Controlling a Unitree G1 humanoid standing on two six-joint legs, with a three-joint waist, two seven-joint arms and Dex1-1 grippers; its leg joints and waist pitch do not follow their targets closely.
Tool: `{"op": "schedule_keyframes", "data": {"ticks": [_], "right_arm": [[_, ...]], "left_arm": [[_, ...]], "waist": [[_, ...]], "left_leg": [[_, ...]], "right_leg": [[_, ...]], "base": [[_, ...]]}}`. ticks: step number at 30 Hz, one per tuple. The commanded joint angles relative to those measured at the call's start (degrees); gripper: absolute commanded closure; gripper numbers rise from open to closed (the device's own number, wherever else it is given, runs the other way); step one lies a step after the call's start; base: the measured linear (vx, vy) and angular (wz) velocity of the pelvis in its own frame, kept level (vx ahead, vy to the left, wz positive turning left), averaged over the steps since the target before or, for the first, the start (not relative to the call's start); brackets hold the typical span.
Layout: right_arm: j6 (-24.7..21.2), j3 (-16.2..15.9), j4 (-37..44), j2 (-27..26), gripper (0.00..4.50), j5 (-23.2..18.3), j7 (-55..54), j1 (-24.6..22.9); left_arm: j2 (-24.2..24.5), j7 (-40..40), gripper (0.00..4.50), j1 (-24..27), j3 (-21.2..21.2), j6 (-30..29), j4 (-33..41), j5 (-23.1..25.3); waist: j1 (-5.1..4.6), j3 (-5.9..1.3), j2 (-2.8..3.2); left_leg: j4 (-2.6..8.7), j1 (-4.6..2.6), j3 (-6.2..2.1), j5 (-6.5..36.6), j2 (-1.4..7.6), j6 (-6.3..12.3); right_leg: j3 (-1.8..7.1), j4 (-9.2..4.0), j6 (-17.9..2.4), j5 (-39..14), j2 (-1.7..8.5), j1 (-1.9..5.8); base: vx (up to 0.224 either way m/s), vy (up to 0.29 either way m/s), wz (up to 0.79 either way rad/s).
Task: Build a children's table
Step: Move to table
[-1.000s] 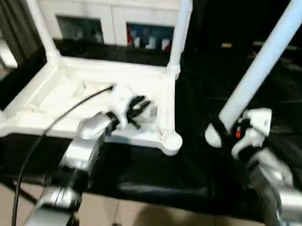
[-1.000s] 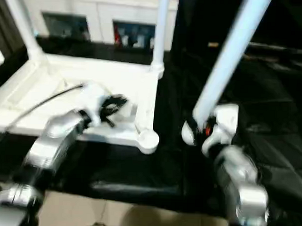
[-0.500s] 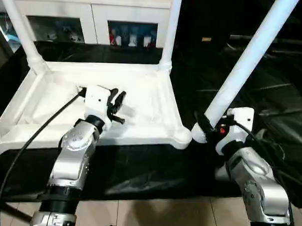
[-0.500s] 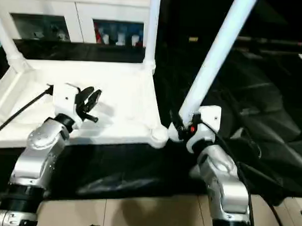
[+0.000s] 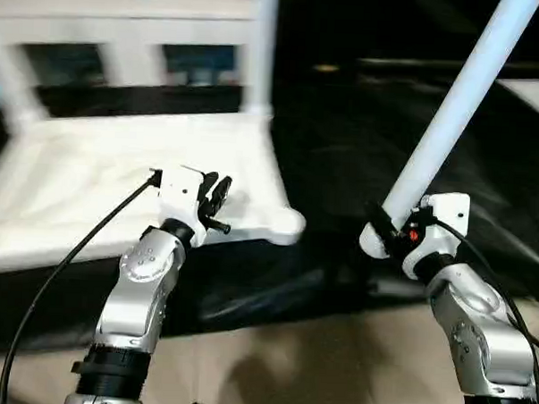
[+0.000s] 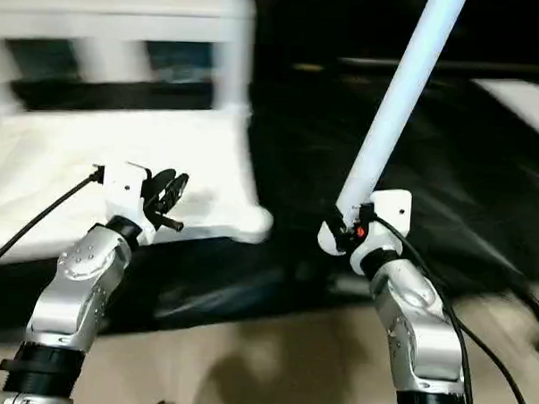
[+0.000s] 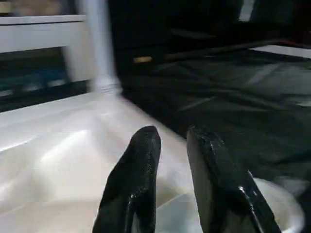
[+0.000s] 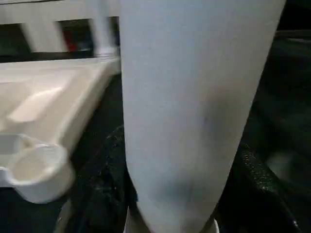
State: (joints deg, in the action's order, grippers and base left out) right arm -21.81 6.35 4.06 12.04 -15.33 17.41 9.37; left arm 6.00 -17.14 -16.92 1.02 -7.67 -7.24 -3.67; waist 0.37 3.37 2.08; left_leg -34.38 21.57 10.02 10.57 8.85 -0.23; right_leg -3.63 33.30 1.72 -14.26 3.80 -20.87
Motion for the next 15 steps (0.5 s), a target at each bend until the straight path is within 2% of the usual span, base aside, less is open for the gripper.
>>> {"op": "schedule_keyframes", "data": {"ticks": [1,2,3,4,5,6,7,8,9,10,11,12,13,14,15], "right_arm": [[0.6,0.2,0.2,0.4,2.61,0.0,0.1,0.6],[0.5,0.0,0.3,0.3,2.61,-0.2,0.5,0.6],[0.4,-0.5,0.4,0.5,2.61,-0.1,1.1,0.5],[0.3,-1.3,0.7,0.9,2.61,0.0,1.9,0.4],[0.3,-2.0,0.8,1.2,2.61,0.3,2.4,0.3],[0.3,-4.4,1.4,2.3,2.61,1.6,4.1,0.0],[0.3,-4.4,1.4,2.3,2.61,1.6,4.1,0.0],[0.5,-5.6,1.5,2.7,2.61,2.4,4.7,-0.2],[0.9,-7.2,1.6,3.2,2.61,3.2,5.8,-0.5],[1.0,-7.9,1.5,3.4,2.61,3.4,6.5,-0.6],[1.1,-8.5,1.3,3.5,2.61,3.4,7.2,-0.6],[1.2,-8.7,1.2,3.5,2.61,3.4,7.5,-0.6],[1.3,-8.7,1.2,3.5,2.61,3.6,7.5,-0.6],[1.4,-8.8,1.2,3.5,2.61,3.7,7.5,-0.6],[1.6,-9.0,1.2,3.7,2.61,3.7,7.9,-0.6]], "left_arm": [[0.0,0.1,3.31,0.3,-0.6,-0.7,1.5,-0.4],[0.1,0.3,3.31,0.4,-0.4,-0.9,1.7,-0.5],[0.1,0.4,3.31,0.4,-0.4,-1.0,1.8,-0.6],[0.1,0.4,3.31,0.5,-0.2,-1.1,2.0,-0.7],[0.1,0.4,3.31,0.5,-0.2,-1.1,2.1,-0.7],[0.2,0.6,3.31,0.7,0.0,-1.3,2.4,-0.7],[0.2,0.6,3.31,0.7,0.0,-1.3,2.4,-0.7],[0.2,0.7,3.31,0.7,0.0,-1.3,2.6,-0.7],[0.2,0.8,3.31,1.0,0.1,-1.4,2.9,-0.7],[0.2,1.1,3.31,1.1,0.1,-1.4,3.1,-0.6],[0.3,1.4,3.31,1.3,0.1,-1.5,3.4,-0.5],[0.2,1.4,3.31,1.5,0.1,-1.6,3.7,-0.5],[0.3,1.5,3.31,1.6,0.1,-1.6,3.8,-0.5],[0.3,1.5,3.31,1.7,0.1,-1.7,3.9,-0.4],[0.3,1.6,3.31,1.8,0.1,-1.7,4.1,-0.4]], "waist": [[-0.88,-2.96,-0.22],[-1.74,-2.52,-0.36],[-2.17,-2.4,-0.49],[-2.73,-2.19,-0.57],[-3.5,-1.79,-0.4],[-2.88,-1.68,-1.68],[-2.7,-1.45,0.03],[-3.01,-2.07,0.24],[-3.36,-1.99,-1.48],[-2.79,-1.91,-1.74],[-1.62,-1.93,-2.43],[-1.3,-1.6,-1.91],[-0.84,-1.12,-0.78],[-1.21,-1.49,0.32],[-1.77,-2.06,0.88]], "left_leg": [[6.82,-2.14,-4.24,42.0,4.08,-6.56],[6.61,-1.67,-4.07,41.7,3.67,-5.35],[6.39,-1.92,-3.96,41.9,3.47,-4.78],[5.85,-2.7,-3.7,41.7,3.14,-3.73],[5.64,-3.53,-3.7,42.1,3.26,-3.35],[6.48,0.91,-4.87,39.7,2.05,-1.43],[8.61,5.23,-5.15,39.9,0.89,-0.16],[8.21,4.01,-5.83,37.8,-0.01,0.25],[4.08,1.55,-5.8,32.4,-0.26,0.67],[1.89,0.91,-5.26,28.2,-0.04,1.56],[-0.49,1.91,-4.83,19.0,1.22,4.39],[-0.57,2.16,-4.77,16.5,1.71,4.95],[1.29,2.12,-5.17,17.3,2.48,5.08],[4.08,0.64,-6.33,22.8,2.39,4.56],[5.16,-1.43,-8.02,24.9,2.54,5.63]], "right_leg": [[1.48,-4.75,-4.3,-24.0,4.91,2.34],[0.72,-5.55,-4.3,-27.6,4.66,2.98],[0.4,-6.04,-3.9,-30.2,4.68,2.95],[0.0,-6.88,-3.3,-34.3,4.64,2.72],[-0.59,-7.4,-3.7,-34.4,4.56,2.58],[-2.3,-7.09,-3.0,-35.0,6.14,6.05],[-3.34,-3.0,-0.2,-36.9,5.51,10.34],[-2.63,-2.4,-0.9,-32.8,5.42,9.46],[-2.57,-7.75,-3.2,-39.6,9.07,7.1],[-2.34,-9.34,-4.5,-43.0,10.91,7.0],[-2.07,-10.43,-6.3,-43.9,13.21,8.51],[-2.75,-10.62,-6.9,-42.8,13.28,9.04],[-4.76,-9.78,-7.1,-38.4,10.96,9.58],[-6.59,-6.9,-7.3,-31.1,6.04,8.82],[-6.8,-4.72,-7.9,-25.3,3.63,7.66]], "base": [[0.024,0.069,-0.34],[0.006,0.044,-0.29],[0.006,0.044,-0.29],[0.021,0.02,-0.19],[0.0,0.0,0.0],[0.0,0.0,0.0],[0.0,0.0,0.0],[0.041,-0.018,0.5],[0.041,-0.018,0.5],[0.089,-0.041,0.67],[0.101,-0.029,0.65],[0.101,-0.029,0.65],[0.107,0.003,0.66],[0.142,0.013,0.76],[0.142,0.013,0.76]]}}
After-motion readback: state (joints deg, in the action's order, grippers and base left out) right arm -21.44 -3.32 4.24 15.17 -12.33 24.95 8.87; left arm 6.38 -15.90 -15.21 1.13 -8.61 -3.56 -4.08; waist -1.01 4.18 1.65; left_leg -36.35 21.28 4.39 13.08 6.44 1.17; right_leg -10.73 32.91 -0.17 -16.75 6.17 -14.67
